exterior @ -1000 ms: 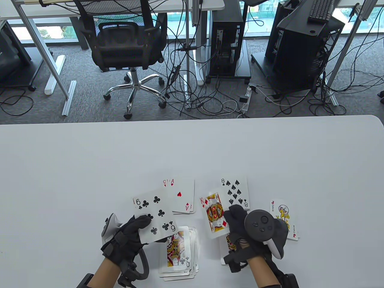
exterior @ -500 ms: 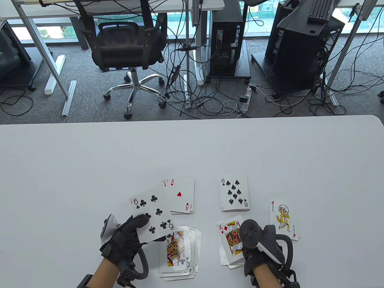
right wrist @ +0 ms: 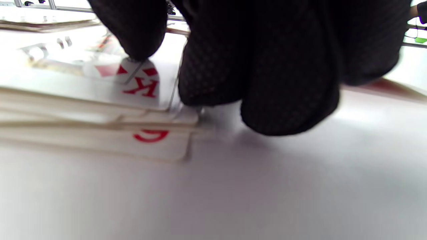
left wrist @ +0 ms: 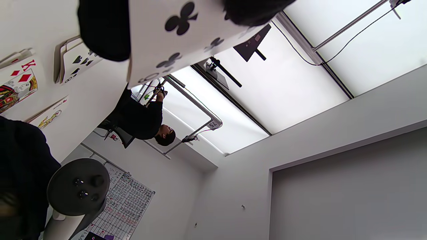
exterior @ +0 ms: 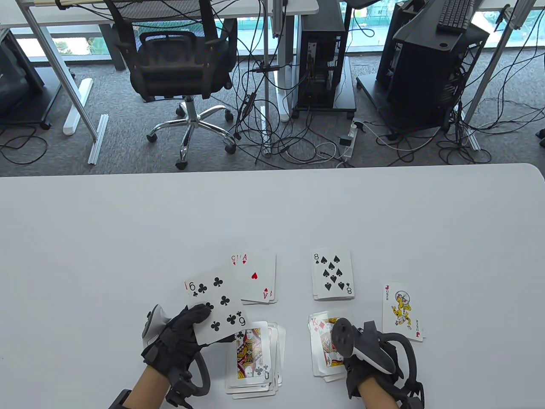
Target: Playing card suit sorting
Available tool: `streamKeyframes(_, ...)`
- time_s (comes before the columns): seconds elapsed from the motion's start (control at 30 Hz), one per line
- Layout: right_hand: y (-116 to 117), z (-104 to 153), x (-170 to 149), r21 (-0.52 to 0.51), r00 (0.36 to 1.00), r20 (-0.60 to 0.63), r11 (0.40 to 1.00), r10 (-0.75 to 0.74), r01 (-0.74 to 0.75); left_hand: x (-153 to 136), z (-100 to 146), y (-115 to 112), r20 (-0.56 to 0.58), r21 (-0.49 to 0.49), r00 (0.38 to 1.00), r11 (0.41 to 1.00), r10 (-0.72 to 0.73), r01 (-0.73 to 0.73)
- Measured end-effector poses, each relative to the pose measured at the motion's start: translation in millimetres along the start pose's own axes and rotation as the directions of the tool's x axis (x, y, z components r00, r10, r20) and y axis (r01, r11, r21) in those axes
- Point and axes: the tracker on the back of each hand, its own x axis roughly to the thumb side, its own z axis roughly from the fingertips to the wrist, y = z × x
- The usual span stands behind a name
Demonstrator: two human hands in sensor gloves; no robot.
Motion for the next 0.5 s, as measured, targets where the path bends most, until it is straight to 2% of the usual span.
streamKeyframes(0.07,-14,2,4,-0.063,0.999,0.023,0.997,-0.049,0.05,-1,0,0,-0.004,-0.001,1.0,1.0,0.002,-0.002)
streamKeyframes(0.17,-41,5,19,-0.164,0.975,0.128,0.965,-0.183,0.203,-1,0,0,-0.008,-0.001,1.0,1.0,0.001,-0.001)
streamKeyframes(0.27,-64,7,43,-0.238,0.91,0.27,0.894,-0.314,0.379,0,1,0,-0.007,0.003,1.0,1.0,-0.003,0.003)
streamKeyframes(0.4,-81,6,86,-0.236,0.788,0.466,0.802,-0.402,0.548,-1,1,0,-0.014,0.001,1.0,1.0,-0.006,0.006)
streamKeyframes(0.5,-79,4,112,-0.187,0.717,0.536,0.765,-0.447,0.616,-2,1,0,-0.022,-0.003,1.0,1.0,-0.003,0.003)
